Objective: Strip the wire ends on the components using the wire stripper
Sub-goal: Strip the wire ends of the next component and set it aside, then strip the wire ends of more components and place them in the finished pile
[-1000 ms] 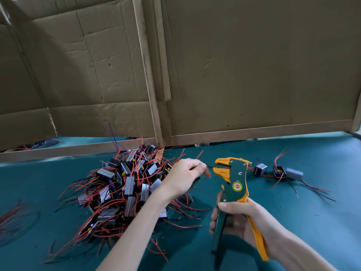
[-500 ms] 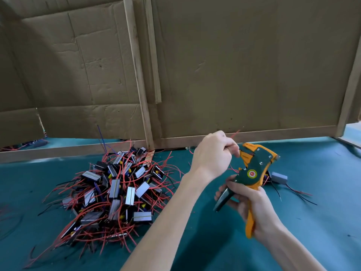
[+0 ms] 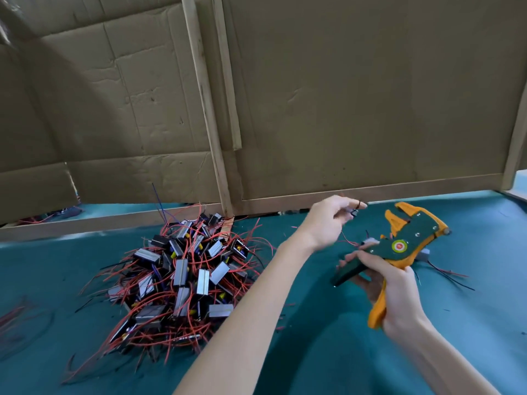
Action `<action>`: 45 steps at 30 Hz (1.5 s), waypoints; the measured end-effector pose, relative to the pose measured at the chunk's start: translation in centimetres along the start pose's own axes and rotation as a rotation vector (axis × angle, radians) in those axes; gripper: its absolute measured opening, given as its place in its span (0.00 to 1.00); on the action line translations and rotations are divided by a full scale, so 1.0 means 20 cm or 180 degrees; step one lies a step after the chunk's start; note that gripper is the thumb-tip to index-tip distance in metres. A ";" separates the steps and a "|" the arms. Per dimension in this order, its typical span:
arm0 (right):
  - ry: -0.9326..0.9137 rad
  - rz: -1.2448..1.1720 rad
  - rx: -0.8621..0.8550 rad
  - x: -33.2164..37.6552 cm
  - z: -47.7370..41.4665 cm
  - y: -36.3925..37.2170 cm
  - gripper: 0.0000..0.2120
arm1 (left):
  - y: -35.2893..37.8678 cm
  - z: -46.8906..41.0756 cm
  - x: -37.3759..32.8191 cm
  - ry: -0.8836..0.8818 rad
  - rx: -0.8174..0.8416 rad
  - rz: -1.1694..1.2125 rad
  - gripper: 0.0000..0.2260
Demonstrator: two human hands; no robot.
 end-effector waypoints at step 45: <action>0.0437 0.0140 0.0580 -0.12 0.04 0.09 0.13 | -0.66 0.38 0.78 -0.1075 -0.0774 -0.3572 0.11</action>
Point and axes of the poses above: each hand's wrist, its own z-axis away from the middle knuckle, its own y-axis out of the palm, x = y × z, the point moved 9 cm from there along -z, towards the middle knuckle, and after that the axes turned 6 degrees about z, right-handed, at the moved point
